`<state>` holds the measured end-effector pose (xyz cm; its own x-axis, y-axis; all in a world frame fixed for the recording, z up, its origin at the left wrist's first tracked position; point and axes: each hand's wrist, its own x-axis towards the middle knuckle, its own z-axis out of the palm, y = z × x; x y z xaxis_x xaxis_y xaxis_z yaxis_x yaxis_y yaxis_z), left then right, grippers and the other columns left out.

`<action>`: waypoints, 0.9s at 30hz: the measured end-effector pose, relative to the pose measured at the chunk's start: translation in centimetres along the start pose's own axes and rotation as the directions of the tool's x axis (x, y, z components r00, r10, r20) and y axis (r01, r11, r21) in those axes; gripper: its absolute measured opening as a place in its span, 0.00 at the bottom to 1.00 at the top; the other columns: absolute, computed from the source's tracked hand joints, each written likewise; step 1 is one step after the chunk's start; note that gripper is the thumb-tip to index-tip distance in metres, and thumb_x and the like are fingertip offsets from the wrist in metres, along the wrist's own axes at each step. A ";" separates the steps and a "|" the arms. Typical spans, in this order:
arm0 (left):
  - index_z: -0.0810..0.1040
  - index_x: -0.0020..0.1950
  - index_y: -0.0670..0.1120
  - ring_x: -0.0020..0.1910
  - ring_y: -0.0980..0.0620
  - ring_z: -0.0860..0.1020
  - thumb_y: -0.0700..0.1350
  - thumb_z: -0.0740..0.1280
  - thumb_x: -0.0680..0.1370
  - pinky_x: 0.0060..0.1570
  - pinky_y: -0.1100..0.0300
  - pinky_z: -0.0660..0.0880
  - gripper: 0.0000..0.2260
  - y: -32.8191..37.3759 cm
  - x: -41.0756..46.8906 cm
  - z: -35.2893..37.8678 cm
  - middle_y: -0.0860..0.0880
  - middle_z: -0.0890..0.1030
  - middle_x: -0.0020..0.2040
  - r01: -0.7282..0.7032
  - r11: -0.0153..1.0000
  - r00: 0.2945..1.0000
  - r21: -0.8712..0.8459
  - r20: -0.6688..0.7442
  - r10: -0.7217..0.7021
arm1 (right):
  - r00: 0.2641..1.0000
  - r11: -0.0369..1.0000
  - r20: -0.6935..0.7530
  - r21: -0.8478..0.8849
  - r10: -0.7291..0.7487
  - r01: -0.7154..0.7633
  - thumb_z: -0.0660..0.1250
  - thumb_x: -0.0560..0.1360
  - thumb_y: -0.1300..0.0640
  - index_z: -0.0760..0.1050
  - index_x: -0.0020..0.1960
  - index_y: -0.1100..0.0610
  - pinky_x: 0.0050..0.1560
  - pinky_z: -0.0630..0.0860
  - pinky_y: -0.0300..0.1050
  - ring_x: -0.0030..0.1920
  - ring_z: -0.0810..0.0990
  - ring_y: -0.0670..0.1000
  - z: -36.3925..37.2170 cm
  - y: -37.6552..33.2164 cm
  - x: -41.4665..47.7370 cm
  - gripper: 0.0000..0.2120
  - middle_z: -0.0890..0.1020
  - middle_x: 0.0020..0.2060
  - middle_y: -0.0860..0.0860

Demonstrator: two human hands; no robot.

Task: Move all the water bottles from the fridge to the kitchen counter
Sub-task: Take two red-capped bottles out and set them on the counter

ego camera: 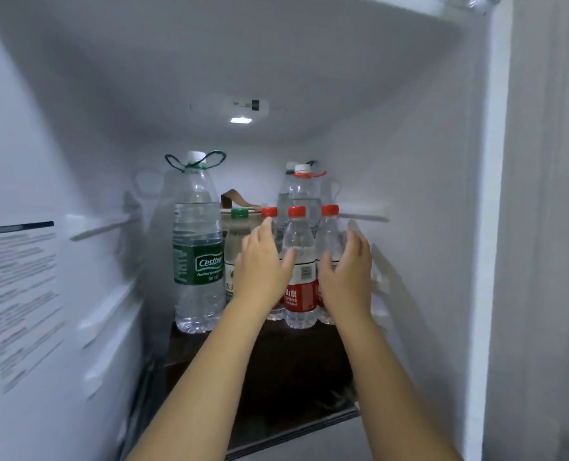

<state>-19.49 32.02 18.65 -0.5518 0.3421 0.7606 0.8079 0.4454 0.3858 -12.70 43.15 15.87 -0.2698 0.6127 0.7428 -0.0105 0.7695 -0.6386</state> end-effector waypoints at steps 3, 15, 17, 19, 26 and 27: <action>0.55 0.78 0.44 0.71 0.49 0.65 0.53 0.63 0.80 0.67 0.51 0.67 0.31 0.4 2.6 1.0 0.47 0.67 0.73 0.007 0.999 0.999 -0.045 0.032 -0.005 | 1.000 1.000 -0.021 0.011 -0.005 0.006 0.61 0.81 0.58 0.57 0.77 0.60 0.74 0.63 0.48 0.75 0.62 0.53 0.4 -0.8 2.7 0.27 0.63 0.75 0.56; 0.72 0.57 0.47 0.45 0.47 0.79 0.58 0.62 0.79 0.46 0.49 0.78 0.16 1.0 8.0 3.8 0.49 0.79 0.46 0.075 0.992 0.997 -0.103 -0.003 -0.076 | 0.990 0.994 0.103 0.026 0.100 -0.103 0.59 0.82 0.51 0.74 0.58 0.61 0.47 0.70 0.43 0.52 0.79 0.55 2.3 0.3 8.5 0.14 0.81 0.50 0.55; 0.73 0.53 0.47 0.43 0.47 0.78 0.58 0.62 0.79 0.46 0.48 0.78 0.15 1.0 8.0 3.9 0.49 0.79 0.44 0.080 0.992 0.997 -0.096 -0.004 -0.080 | 0.989 0.996 0.117 0.010 0.089 -0.091 0.58 0.82 0.50 0.74 0.55 0.61 0.44 0.67 0.43 0.48 0.78 0.53 2.4 0.7 8.6 0.14 0.79 0.45 0.52; 0.74 0.52 0.46 0.43 0.48 0.78 0.57 0.61 0.80 0.46 0.48 0.78 0.15 0.9 7.8 4.0 0.49 0.79 0.43 0.074 0.992 0.997 -0.100 -0.005 -0.075 | 0.989 0.996 0.123 0.004 0.084 -0.085 0.58 0.82 0.50 0.74 0.53 0.60 0.44 0.68 0.43 0.46 0.77 0.52 2.5 1.0 8.7 0.14 0.78 0.44 0.52; 0.68 0.57 0.42 0.39 0.47 0.79 0.49 0.57 0.83 0.39 0.50 0.79 0.11 1.1 6.4 3.5 0.45 0.79 0.44 0.049 0.957 0.998 -0.287 -0.015 -0.056 | 0.992 1.000 0.127 0.023 0.013 -0.016 0.57 0.82 0.47 0.71 0.49 0.55 0.40 0.70 0.45 0.41 0.77 0.51 2.8 0.9 8.1 0.12 0.77 0.39 0.49; 0.68 0.58 0.42 0.39 0.48 0.79 0.49 0.57 0.83 0.38 0.51 0.79 0.11 1.1 6.2 3.4 0.45 0.79 0.44 0.041 0.949 0.998 -0.312 -0.024 -0.051 | 0.994 0.999 0.111 0.051 -0.010 0.004 0.57 0.82 0.48 0.71 0.48 0.54 0.38 0.68 0.44 0.39 0.76 0.49 2.7 0.8 7.8 0.11 0.77 0.38 0.48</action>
<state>-22.75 37.40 22.04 -0.5875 0.2990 0.7519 0.8085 0.1786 0.5607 -17.42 48.06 20.57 -0.3745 0.5816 0.7221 -0.0607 0.7618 -0.6450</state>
